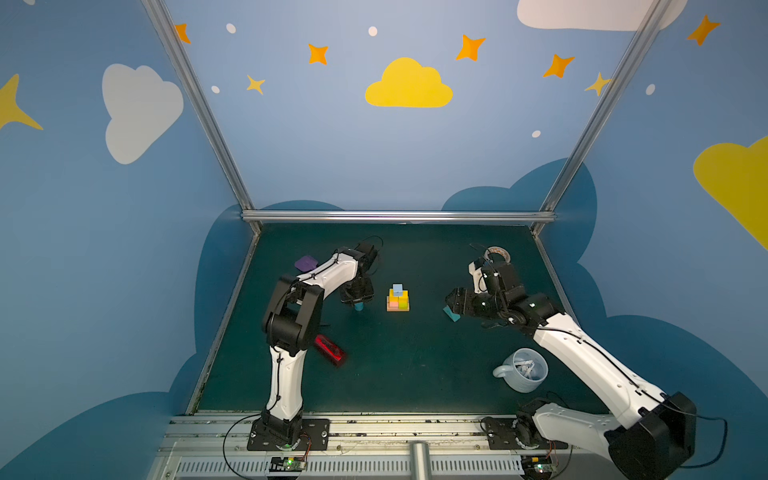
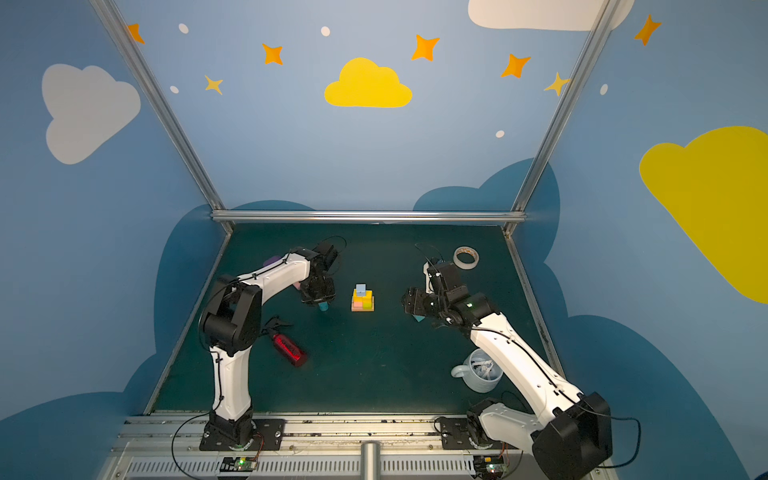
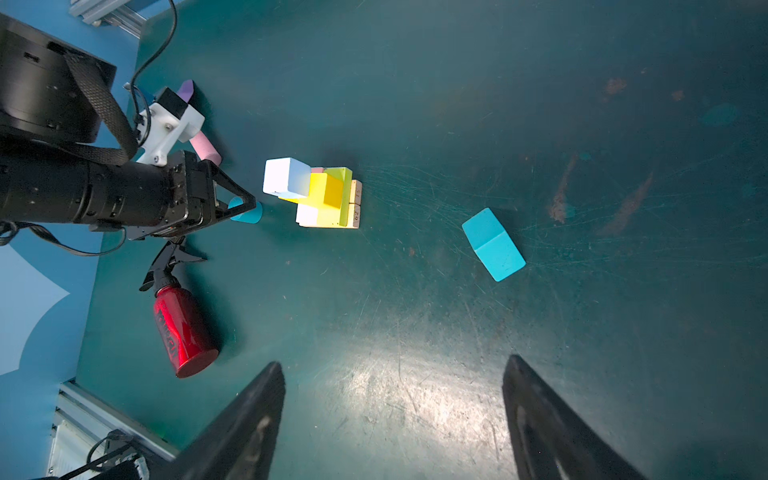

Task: Build the wood block tower
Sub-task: 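Lift the teal cylinder upright with the left gripper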

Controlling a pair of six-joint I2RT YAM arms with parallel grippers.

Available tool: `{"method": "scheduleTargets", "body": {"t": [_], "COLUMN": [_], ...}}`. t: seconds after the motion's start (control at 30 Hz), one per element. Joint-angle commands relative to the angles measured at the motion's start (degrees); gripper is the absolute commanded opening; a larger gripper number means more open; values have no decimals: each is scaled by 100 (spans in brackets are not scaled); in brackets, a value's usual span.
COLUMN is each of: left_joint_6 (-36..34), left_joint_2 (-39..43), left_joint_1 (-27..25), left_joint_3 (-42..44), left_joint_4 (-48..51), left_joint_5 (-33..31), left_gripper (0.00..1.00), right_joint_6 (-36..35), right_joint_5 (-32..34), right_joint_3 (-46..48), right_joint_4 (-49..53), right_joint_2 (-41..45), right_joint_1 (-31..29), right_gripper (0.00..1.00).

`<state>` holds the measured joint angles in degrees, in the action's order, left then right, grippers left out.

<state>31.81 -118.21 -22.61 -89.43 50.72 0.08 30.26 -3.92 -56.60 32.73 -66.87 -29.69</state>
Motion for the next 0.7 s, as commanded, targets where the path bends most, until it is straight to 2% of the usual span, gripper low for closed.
{"method": "scheduleTargets", "body": {"t": [0.0, 0.67], "left_joint_6": [22, 56], "left_joint_2": [-18, -34], "left_joint_1": [20, -17], "left_joint_3": [-41, 22], "left_joint_4": [87, 52], "left_joint_5": [-84, -26], "left_gripper": [43, 41], "right_joint_6": [76, 130], "right_joint_5": [-13, -47], "right_joint_3": [104, 219], "right_joint_4": [-84, -144], "right_joint_2": [124, 157], "right_joint_1": [34, 77], "right_gripper": [81, 81]}}
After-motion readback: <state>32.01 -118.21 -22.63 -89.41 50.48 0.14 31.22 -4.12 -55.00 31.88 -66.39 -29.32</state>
